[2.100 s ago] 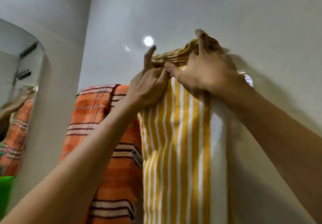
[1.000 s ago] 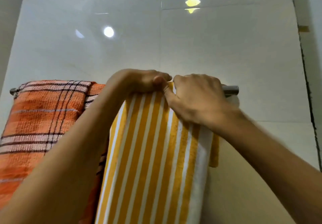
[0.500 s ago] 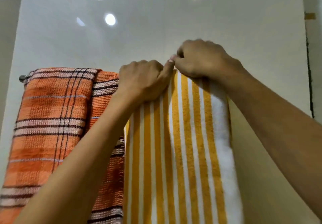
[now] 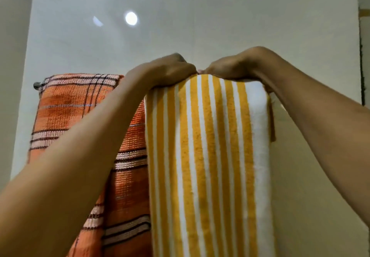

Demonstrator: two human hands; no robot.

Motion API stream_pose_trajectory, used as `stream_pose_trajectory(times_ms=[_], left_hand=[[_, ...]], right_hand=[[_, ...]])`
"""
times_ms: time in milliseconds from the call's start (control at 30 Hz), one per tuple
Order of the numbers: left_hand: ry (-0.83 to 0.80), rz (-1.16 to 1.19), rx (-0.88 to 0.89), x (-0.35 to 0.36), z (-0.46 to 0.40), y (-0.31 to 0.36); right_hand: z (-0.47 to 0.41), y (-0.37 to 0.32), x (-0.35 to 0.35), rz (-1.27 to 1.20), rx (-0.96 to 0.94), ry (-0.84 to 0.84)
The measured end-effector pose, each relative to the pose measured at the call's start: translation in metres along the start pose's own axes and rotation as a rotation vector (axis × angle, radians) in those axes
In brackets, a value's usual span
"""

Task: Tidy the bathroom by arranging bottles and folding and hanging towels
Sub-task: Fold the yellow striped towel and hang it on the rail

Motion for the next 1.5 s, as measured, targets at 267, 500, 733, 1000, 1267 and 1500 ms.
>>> stream_pose_trajectory(times_ms=[267,500,733,1000,1267,1500], left_hand=[[0.155,-0.07,0.062,0.01,0.035,-0.042],[0.236,0.135,0.18,-0.003,0.03,-0.038],[0.604,0.214,0.128,-0.016,0.025,-0.018],[0.149,0.004,0.011,-0.011,0.011,-0.025],[-0.064,0.003,0.101,-0.019,0.027,-0.032],[0.108,-0.2,0.054,-0.014,-0.007,-0.001]], right_hand=[[0.029,0.022,0.002,0.071,-0.149,0.228],[0.059,0.038,-0.01,-0.007,-0.271,0.272],[0.048,0.021,-0.027,0.054,-0.225,0.69],[0.035,0.03,-0.023,0.038,-0.042,0.152],[0.047,0.042,-0.021,-0.066,-0.182,0.133],[0.024,0.047,-0.026,0.115,-0.017,0.368]])
Point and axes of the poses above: each hand's wrist, its own z-axis away from the middle knuckle, its own x-axis out of the palm, y = z × x, the point moved 3 cm from there along -z, towards the middle knuckle, and after that the axes turned 13 degrees about -y, right-handed, at the moved point
